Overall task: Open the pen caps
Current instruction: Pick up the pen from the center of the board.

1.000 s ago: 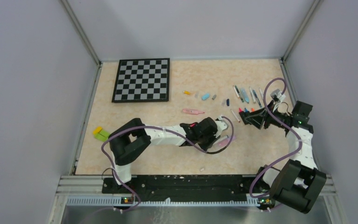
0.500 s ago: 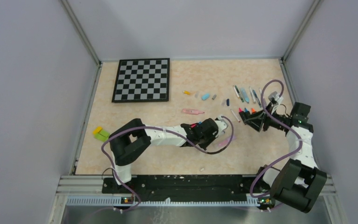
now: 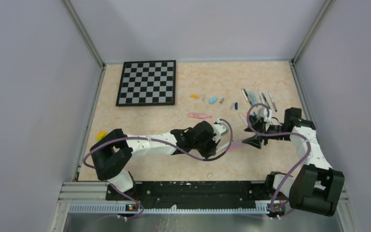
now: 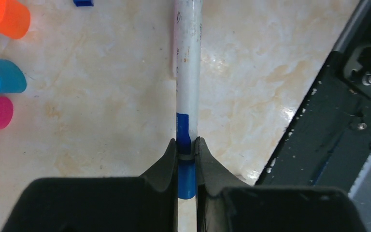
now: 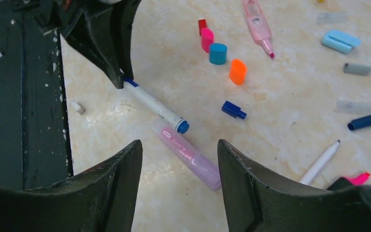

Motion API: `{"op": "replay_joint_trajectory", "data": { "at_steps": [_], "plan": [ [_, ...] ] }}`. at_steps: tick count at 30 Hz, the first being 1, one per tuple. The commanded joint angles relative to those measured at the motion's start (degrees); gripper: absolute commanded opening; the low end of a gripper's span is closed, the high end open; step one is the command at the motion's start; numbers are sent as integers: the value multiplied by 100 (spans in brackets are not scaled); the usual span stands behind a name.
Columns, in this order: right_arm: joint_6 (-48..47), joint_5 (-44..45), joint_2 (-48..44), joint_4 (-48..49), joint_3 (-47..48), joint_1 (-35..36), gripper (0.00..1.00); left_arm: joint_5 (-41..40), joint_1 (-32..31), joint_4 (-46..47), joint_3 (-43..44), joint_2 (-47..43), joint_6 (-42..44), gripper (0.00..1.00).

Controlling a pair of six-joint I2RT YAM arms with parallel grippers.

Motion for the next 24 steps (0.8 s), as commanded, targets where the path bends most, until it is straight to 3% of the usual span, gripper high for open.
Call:
{"op": "replay_joint_trajectory", "data": {
  "at_steps": [1,6,9,12,17,24],
  "plan": [
    [-2575,-72,13,-1151,28,360,58,1007,234,618,-218,-347,-394,0],
    [-4558,215,34,-1870,-92,841,60,2222,626,1060,-300,-302,-802,0],
    [-5084,310,-105,-1959,-111,1048,61,2837,833,1176,-238,-152,-1036,0],
    [-4822,450,-405,-1506,-172,1313,61,3379,956,1185,-82,90,-1225,0],
    [-3306,1045,-926,-7,-432,2190,61,3872,981,1212,187,542,-1451,0],
    [-3069,1879,-777,341,-697,3058,55,4109,980,1521,289,725,-1719,0]
  ]
}}
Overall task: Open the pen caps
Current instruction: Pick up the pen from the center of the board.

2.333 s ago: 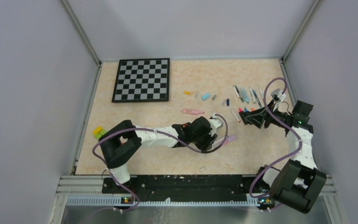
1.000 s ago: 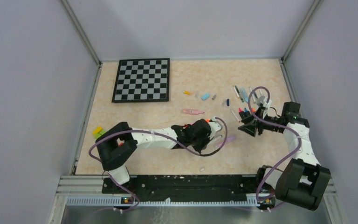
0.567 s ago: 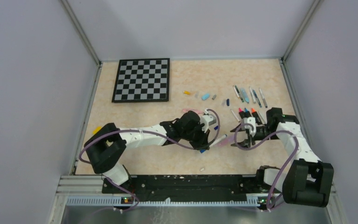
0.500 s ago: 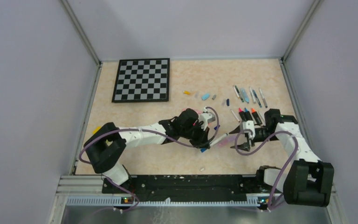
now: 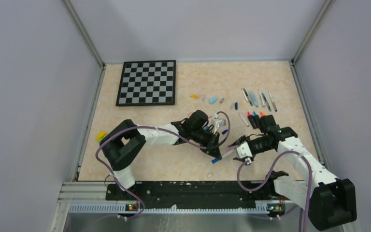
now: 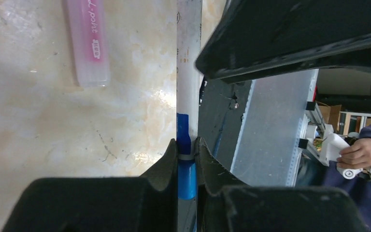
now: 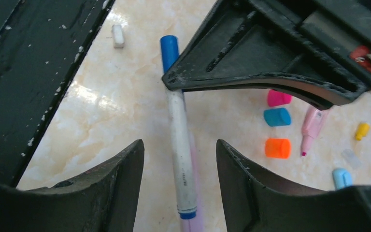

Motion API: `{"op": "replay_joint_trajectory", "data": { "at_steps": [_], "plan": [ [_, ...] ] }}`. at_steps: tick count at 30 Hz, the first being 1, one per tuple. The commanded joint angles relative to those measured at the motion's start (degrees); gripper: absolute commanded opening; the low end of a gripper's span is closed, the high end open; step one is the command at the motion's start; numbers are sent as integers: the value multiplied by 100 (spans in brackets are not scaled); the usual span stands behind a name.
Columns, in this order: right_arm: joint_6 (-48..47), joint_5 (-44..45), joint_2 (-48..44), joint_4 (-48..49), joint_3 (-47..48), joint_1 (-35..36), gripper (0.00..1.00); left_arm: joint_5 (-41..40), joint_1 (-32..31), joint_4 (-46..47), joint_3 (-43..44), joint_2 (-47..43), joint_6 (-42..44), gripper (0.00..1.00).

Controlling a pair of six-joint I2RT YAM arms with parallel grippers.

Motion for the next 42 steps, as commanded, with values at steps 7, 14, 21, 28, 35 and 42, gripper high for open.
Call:
{"op": "replay_joint_trajectory", "data": {
  "at_steps": [7,14,21,28,35,42],
  "plan": [
    [595,997,200,976,-289,812,45,589,-5,942,137,103,-530,0],
    [701,968,254,1117,-327,983,24,591,-5,1145,81,144,-698,1],
    [820,771,248,1004,-238,984,0,277,12,1136,-7,-90,-736,25],
    [1727,207,231,750,171,837,0,-478,175,1524,-630,-1062,-629,62],
    [3268,-466,352,991,435,569,0,-1411,220,2949,-1803,-2260,-597,93],
    [5295,-1101,601,1901,418,526,0,-2119,219,4886,-2941,-2830,-1029,99]
  ]
}}
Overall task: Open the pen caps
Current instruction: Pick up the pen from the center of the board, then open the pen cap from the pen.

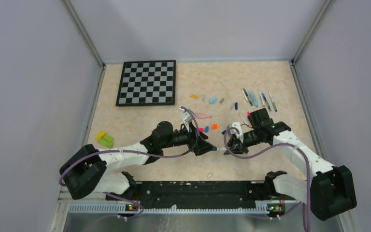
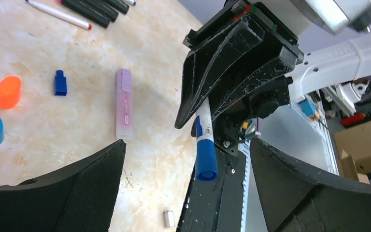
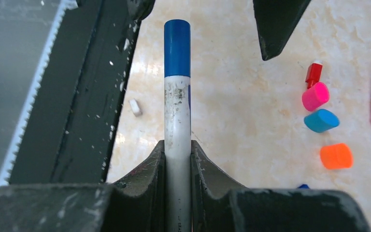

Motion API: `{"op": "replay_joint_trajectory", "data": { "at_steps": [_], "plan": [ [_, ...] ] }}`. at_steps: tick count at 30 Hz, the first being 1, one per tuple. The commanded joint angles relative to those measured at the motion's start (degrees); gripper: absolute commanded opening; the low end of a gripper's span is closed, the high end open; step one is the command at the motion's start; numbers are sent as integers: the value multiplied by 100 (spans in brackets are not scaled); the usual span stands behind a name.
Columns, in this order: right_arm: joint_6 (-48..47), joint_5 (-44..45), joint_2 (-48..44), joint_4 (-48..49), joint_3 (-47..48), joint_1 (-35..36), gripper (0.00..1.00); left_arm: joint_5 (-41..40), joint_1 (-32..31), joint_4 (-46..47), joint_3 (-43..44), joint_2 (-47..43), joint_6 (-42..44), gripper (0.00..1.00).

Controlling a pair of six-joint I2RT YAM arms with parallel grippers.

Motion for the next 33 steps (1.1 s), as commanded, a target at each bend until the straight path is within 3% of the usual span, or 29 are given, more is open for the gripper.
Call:
{"op": "replay_joint_trajectory", "data": {
  "at_steps": [1,7,9,15,22,28,33],
  "plan": [
    [2000,-766,60,1040,98,-56,0,-560,2,1710,-478,-161,-360,99],
    [4292,-906,188,2679,-245,-54,0,-665,1,2940,-748,264,-1202,99],
    [4541,-902,264,2857,-271,-54,0,-800,-6,3120,-790,324,-1358,97],
    [4942,-790,360,3144,-350,-53,0,-1215,-33,3146,-799,333,-1516,81],
    [5172,-692,380,3354,-385,-61,0,-1165,-63,3134,-736,520,-1651,61],
    [5309,-657,413,3461,-405,-55,0,-1119,-97,3154,-669,636,-1731,50],
    [5320,-649,434,3448,-405,-60,0,-1165,-104,3163,-676,638,-1742,24]
  ]
}}
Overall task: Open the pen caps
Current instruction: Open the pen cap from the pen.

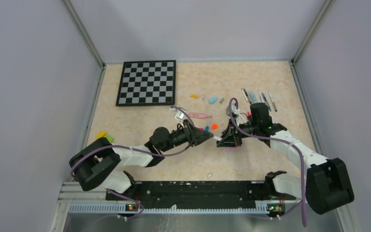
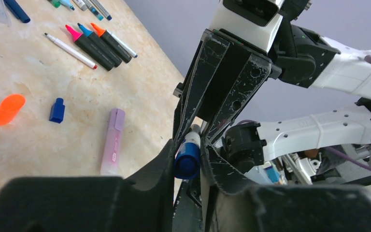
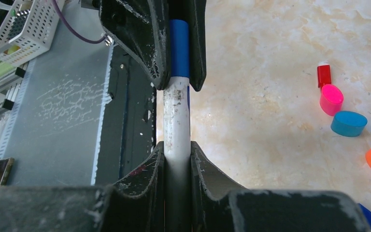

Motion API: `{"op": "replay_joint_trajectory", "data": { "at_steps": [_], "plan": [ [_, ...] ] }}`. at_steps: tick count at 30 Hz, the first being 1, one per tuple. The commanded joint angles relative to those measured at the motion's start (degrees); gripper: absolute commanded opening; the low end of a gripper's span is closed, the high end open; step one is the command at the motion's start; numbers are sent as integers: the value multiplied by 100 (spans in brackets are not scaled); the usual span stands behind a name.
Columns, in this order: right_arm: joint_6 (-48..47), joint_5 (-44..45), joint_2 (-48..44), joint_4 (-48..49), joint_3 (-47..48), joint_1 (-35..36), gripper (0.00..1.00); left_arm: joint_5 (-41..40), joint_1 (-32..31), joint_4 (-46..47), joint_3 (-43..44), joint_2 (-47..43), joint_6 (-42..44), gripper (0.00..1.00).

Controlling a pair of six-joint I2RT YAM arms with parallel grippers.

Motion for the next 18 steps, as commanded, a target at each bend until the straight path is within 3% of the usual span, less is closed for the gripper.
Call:
{"op": "replay_joint_trajectory", "data": {
  "at_steps": [1,5,11,18],
  "plan": [
    [97,72,43,210,-53,-25,0,27,-50,406,65,-26,-60,20],
    [38,66,56,138,-32,-30,0,-180,-51,409,-11,-184,12,0],
    [-464,-56,216,-464,144,-38,0,-1119,72,617,-312,-928,404,0],
    [-879,-135,353,-886,303,-35,0,-1936,900,663,-634,-1788,96,0]
  ]
}}
